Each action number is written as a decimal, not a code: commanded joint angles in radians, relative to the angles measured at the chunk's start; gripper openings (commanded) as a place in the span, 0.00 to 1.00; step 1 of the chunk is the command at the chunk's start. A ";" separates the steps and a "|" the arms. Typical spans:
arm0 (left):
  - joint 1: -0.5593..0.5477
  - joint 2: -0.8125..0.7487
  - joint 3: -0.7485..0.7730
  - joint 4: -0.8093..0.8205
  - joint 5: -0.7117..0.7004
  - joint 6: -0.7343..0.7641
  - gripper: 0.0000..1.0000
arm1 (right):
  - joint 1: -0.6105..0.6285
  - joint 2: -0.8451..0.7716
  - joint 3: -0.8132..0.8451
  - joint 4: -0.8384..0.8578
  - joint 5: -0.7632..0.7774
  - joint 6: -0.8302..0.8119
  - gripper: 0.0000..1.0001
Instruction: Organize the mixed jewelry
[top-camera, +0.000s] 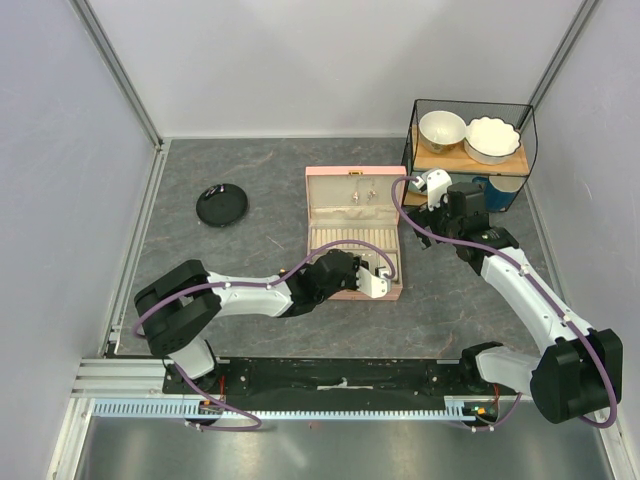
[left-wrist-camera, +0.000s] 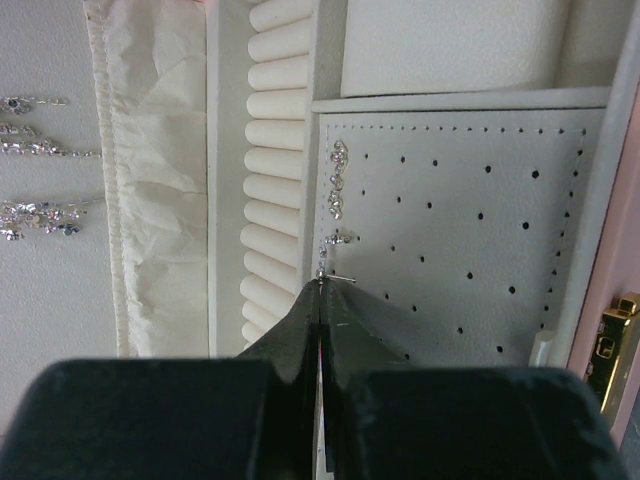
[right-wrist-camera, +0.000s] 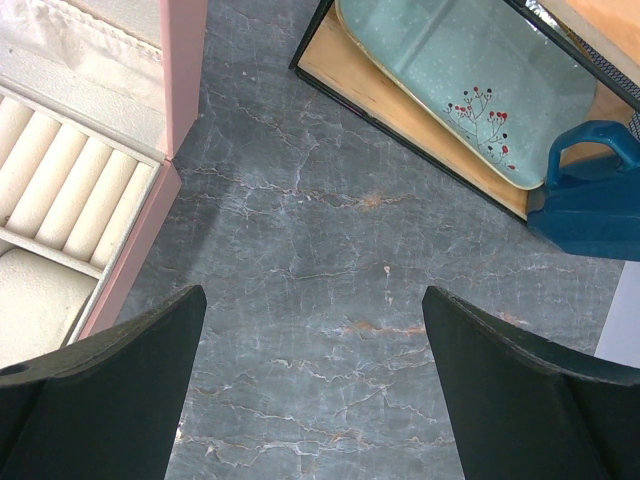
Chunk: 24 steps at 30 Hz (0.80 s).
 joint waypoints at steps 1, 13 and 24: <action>-0.006 -0.033 -0.019 0.015 0.018 -0.009 0.02 | 0.000 -0.021 -0.001 0.027 0.003 0.000 0.98; -0.018 -0.047 -0.026 -0.004 0.020 -0.006 0.01 | 0.001 -0.019 -0.001 0.029 0.006 -0.001 0.98; -0.032 -0.030 -0.013 -0.020 0.032 -0.006 0.02 | 0.000 -0.021 -0.004 0.031 0.006 -0.003 0.98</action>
